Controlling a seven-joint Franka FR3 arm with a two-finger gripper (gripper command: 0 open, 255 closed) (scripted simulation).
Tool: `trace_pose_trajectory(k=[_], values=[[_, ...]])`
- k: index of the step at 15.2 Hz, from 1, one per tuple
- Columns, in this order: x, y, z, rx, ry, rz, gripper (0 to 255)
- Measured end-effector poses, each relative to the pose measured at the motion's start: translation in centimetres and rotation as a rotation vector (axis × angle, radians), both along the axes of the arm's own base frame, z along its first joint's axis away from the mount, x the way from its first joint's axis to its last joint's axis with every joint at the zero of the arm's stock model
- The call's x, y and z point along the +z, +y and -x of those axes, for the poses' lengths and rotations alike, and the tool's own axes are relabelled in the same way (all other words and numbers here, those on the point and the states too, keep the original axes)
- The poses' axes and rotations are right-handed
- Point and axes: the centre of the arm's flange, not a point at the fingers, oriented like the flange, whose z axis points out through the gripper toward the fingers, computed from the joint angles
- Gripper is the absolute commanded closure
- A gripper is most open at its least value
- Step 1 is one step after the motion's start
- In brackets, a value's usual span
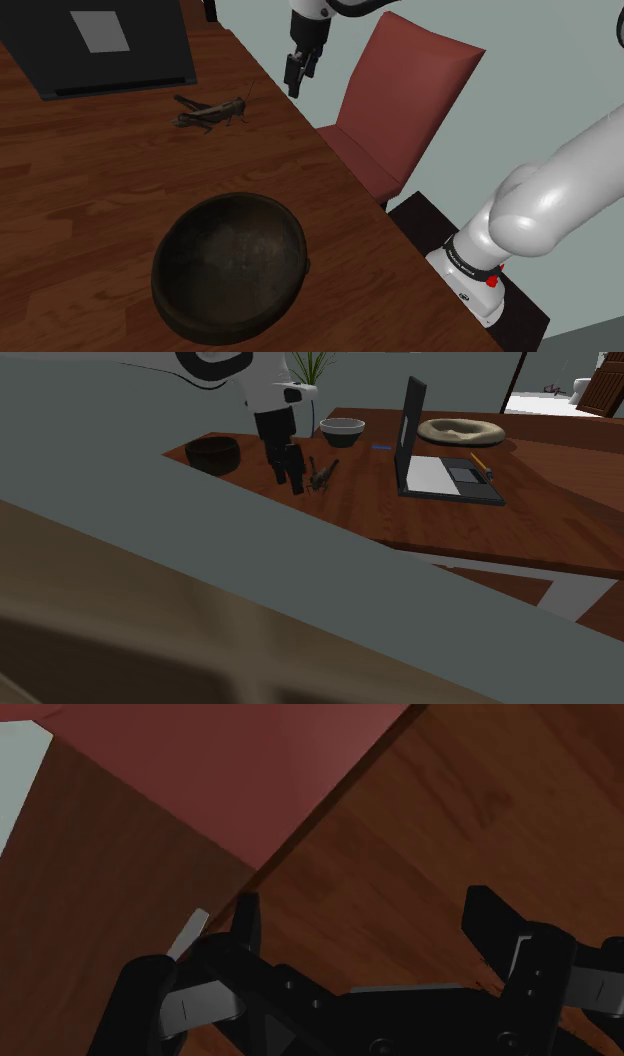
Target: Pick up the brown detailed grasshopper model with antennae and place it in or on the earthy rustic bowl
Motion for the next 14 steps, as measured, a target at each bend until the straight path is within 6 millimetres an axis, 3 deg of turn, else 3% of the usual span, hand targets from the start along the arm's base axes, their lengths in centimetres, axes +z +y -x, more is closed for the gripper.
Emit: trace_pose_trajectory(k=[11, 14], values=[[-1.0, 13.3, -4.3, 0.265, -0.022, 0.038, 0], [-2.3, 14.2, -4.5, 0.284, -0.024, 0.04, 0]])
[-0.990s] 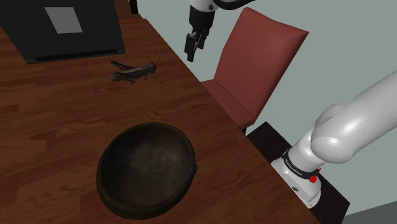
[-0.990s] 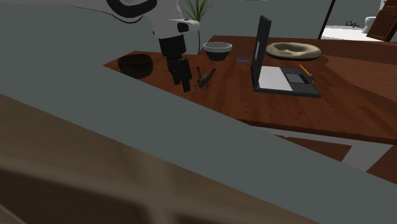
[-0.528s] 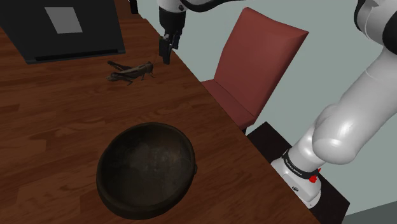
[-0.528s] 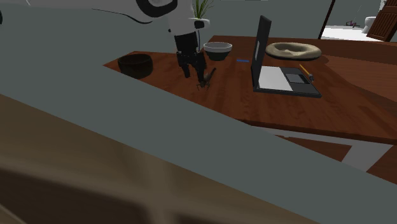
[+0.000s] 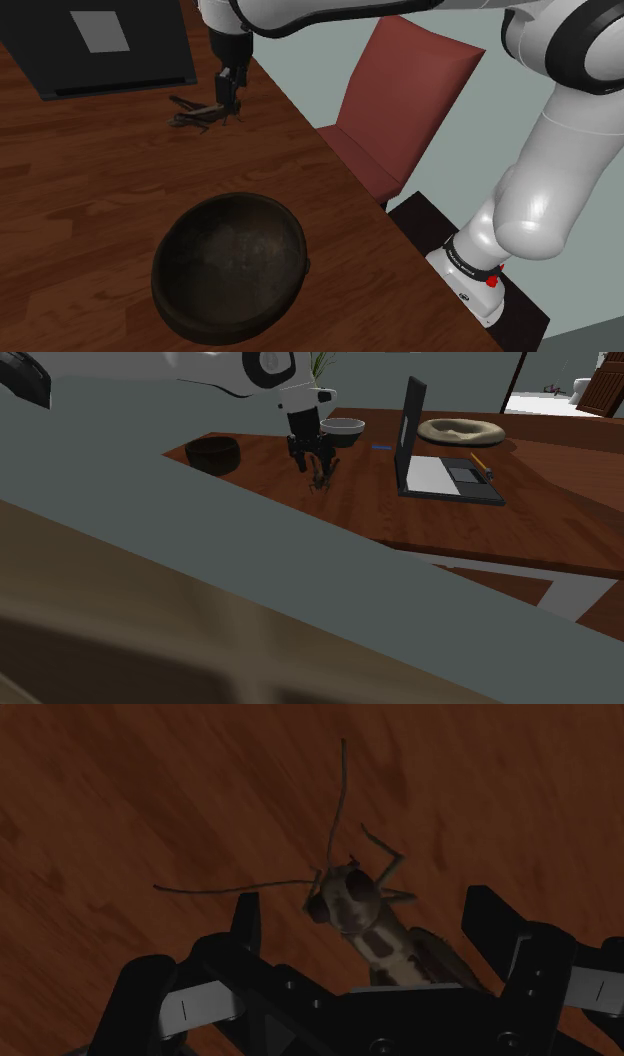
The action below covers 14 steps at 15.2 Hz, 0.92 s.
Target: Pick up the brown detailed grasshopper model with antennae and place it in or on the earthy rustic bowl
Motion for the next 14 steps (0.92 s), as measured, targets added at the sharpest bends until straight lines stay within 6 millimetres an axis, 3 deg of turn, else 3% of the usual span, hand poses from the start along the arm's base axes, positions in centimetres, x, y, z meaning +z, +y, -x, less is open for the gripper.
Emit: trace_pose_trajectory(k=[5, 11, 12, 14], values=[[-2.3, 0.0, -0.6, 0.002, -0.002, 0.0, 0], [-2.5, -0.1, -0.6, 0.002, -0.004, 0.0, 0], [-2.6, -0.1, -0.6, 0.002, -0.003, 0.0, 255], [-1.8, -0.4, -0.8, -0.002, -0.024, 0.003, 255]])
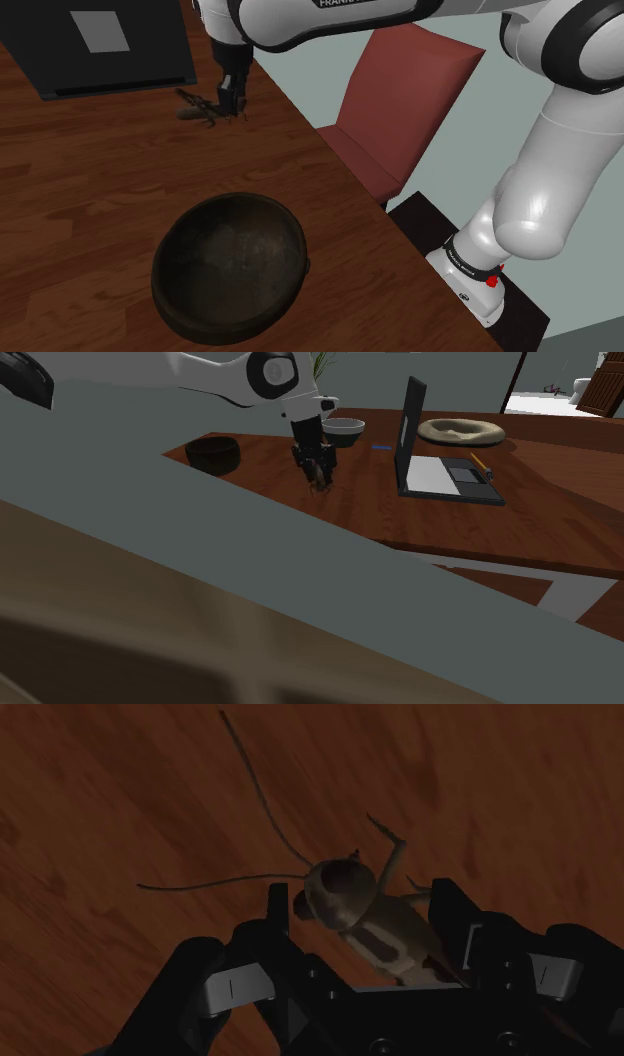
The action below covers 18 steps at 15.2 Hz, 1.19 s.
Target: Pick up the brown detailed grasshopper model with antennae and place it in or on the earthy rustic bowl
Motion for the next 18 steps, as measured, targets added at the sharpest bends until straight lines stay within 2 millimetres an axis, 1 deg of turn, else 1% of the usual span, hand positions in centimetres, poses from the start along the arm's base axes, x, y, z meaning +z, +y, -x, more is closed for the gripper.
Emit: trace_pose_trajectory(k=[6, 8, 11, 18], values=[[0.5, 0.1, -0.1, -0.004, 0.006, -0.004, 255], [0.3, 0.2, -0.1, -0.001, 0.003, -0.007, 255], [0.5, 0.3, 0.0, 0.002, 0.016, -0.004, 255], [3.8, 0.5, 0.1, 0.004, 0.023, -0.002, 255]])
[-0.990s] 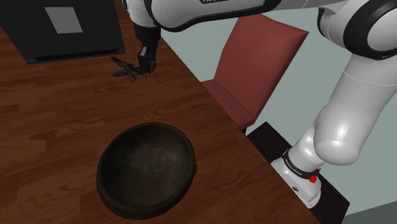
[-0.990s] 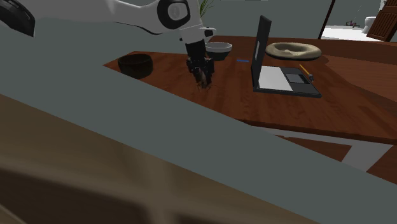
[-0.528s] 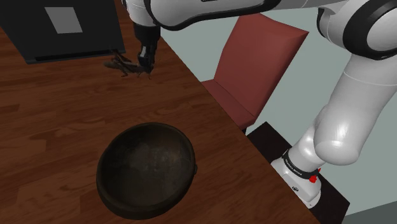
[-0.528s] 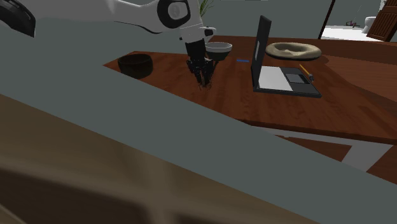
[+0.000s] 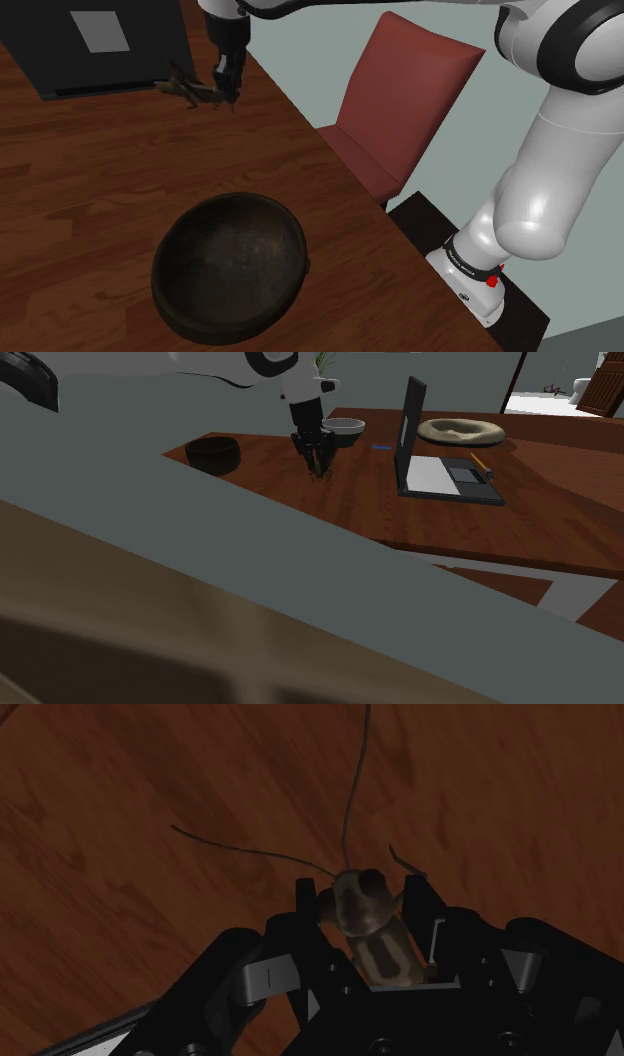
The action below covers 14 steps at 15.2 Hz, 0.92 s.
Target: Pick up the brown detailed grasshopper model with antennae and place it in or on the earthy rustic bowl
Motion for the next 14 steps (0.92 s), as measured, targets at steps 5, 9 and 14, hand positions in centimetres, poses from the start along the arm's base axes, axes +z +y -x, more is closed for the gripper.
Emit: trace_pose_trajectory(k=[5, 9, 14], values=[[2.6, 0.1, 0.1, 0.0, 0.0, 0.0, 255], [4.7, 0.0, 0.0, 0.0, 0.0, 0.0, 255], [7.4, 0.0, 0.1, 0.0, 0.0, 0.0, 255]])
